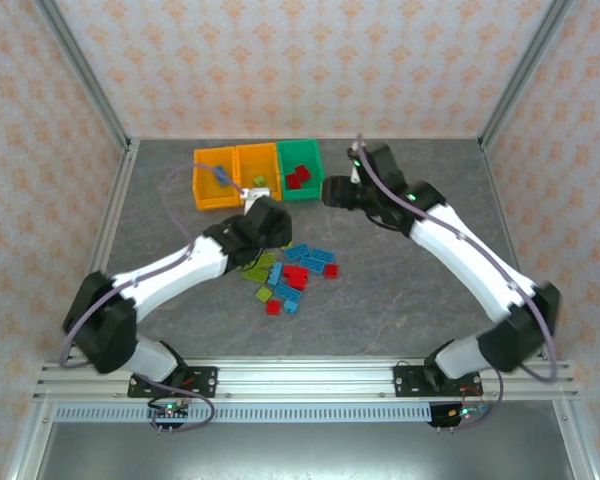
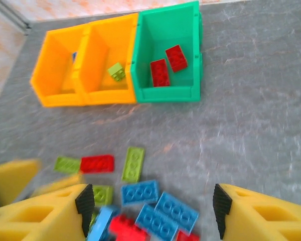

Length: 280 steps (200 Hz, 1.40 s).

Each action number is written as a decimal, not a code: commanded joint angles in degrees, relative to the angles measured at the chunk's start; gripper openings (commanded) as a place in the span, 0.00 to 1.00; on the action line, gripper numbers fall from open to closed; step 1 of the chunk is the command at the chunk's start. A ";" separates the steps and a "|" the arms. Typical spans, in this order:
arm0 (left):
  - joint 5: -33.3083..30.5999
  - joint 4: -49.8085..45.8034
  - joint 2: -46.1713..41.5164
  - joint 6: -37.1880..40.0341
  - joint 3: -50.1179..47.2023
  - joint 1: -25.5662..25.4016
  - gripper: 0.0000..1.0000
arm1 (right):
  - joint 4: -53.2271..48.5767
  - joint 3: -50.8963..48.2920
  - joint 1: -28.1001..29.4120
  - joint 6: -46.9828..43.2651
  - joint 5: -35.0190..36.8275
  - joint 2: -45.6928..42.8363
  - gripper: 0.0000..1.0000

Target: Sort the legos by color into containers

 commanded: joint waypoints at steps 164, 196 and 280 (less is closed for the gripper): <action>9.99 -9.06 33.63 -7.11 21.05 3.06 0.44 | -4.85 -17.43 0.90 5.95 1.45 -15.89 0.78; 11.17 -9.14 32.55 -6.84 20.49 3.41 0.34 | -4.51 -17.39 1.04 6.94 -0.58 -16.38 0.78; -1.01 -8.84 20.14 0.11 26.15 7.63 0.29 | -3.60 -19.00 1.14 8.75 1.48 -20.75 0.79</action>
